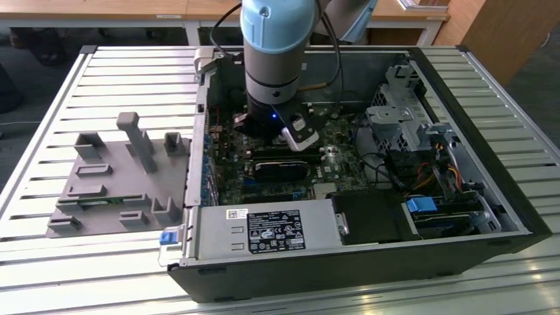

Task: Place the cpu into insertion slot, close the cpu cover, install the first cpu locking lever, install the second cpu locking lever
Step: 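Install the second cpu locking lever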

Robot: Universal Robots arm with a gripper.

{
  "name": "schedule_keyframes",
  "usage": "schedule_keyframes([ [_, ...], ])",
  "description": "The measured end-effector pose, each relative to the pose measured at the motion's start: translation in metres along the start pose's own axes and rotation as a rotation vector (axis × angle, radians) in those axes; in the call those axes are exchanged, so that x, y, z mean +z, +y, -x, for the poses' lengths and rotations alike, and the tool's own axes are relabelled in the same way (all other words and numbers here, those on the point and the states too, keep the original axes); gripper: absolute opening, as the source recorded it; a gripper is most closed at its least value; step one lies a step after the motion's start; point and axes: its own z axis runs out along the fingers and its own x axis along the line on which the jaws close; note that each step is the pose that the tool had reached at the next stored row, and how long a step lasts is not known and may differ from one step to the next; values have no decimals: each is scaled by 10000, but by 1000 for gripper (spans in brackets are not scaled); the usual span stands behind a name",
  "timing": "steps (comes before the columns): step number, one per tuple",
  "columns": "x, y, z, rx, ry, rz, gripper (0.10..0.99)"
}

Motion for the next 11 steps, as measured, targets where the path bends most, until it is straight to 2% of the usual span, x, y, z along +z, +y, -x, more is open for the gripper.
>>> schedule_keyframes([
  [7, -139, 35, 3, 0, -1, 72, 106],
  [11, -177, 44, 4, 0, -4, 93, 106],
])
